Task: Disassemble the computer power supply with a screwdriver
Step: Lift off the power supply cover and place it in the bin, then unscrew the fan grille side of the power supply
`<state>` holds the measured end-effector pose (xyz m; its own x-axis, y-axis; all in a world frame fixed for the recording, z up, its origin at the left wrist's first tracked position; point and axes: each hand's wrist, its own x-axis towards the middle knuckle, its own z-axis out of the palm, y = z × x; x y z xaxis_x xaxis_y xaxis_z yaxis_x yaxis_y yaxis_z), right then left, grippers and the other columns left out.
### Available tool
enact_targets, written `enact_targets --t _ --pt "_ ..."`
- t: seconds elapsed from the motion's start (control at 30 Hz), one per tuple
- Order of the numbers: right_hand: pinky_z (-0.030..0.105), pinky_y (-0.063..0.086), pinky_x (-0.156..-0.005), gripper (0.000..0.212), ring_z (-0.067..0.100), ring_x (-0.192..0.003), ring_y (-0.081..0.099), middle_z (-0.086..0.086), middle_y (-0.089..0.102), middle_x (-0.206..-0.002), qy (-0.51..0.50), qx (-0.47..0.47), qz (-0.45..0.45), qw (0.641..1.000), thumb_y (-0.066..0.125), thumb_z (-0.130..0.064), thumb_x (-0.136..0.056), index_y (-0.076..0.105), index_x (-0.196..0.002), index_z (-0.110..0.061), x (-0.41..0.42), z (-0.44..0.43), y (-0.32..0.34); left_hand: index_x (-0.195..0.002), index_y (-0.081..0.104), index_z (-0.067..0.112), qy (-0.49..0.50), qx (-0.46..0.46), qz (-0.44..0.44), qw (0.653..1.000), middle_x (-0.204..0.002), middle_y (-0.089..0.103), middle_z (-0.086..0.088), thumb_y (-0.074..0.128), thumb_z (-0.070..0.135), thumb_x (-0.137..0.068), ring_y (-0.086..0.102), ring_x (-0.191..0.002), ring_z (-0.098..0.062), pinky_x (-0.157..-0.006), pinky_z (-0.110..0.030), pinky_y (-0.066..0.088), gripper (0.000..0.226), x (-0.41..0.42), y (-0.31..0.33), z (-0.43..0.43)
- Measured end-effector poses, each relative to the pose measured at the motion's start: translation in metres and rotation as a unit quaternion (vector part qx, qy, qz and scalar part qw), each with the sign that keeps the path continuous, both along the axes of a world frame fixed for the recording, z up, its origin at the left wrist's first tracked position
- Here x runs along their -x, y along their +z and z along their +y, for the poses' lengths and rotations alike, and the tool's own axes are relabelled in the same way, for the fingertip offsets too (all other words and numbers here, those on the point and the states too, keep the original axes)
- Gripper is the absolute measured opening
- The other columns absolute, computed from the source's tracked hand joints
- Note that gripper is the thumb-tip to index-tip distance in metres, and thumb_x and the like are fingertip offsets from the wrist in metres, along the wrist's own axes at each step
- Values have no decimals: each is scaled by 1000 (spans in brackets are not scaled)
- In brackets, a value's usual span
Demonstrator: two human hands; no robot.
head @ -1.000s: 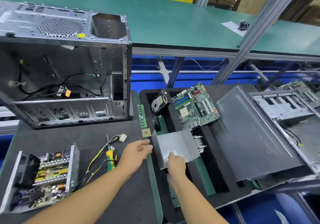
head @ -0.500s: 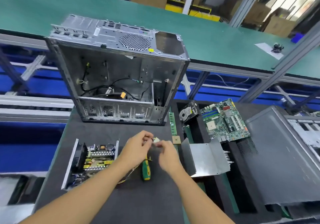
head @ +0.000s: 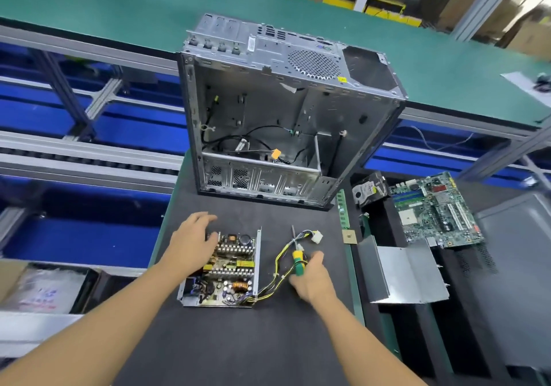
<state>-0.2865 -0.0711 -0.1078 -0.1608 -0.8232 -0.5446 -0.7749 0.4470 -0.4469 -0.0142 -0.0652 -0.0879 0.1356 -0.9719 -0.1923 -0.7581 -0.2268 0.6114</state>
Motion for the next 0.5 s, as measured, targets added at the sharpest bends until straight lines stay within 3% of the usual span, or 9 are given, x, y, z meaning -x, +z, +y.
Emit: enact_targets --t 0.1,0.27,0.37,0.5 --pt "28 37 -75 69 24 -89 51 1 51 -104 -9 13 -20 1000 61 -13 -88 20 -143 -13 -1 1 7 -139 51 18 9 34 95 995 -150 37 8 49 11 -102 39 -133 -7 -106 -21 29 38 -2 -15 9" --pt "29 39 -75 58 24 -90 54 -2 53 -110 -26 80 -23 996 58 -19 -87 27 -137 -18 0 2 23 -129 53 27 33 86 181 979 -137 41 15 45 5 -101 42 -128 -2 -101 -18 31 36 -4 -30 12" --pt "34 44 -76 46 28 -91 57 -2 52 -106 -11 82 18 996 55 -25 -89 31 -128 -19 -1 0 35 -137 47 33 81 76 232 966 -139 41 17 44 17 -104 39 -129 1 -109 -25 30 37 -3 -35 11" --pt "33 44 -75 46 29 -95 58 6 56 -111 40 -26 94 994 51 -34 -91 32 -129 -15 -5 -3 57 -146 39 28 175 12 268 947 -145 47 8 37 38 -106 44 -132 -14 -105 -32 33 42 -3 -41 12"
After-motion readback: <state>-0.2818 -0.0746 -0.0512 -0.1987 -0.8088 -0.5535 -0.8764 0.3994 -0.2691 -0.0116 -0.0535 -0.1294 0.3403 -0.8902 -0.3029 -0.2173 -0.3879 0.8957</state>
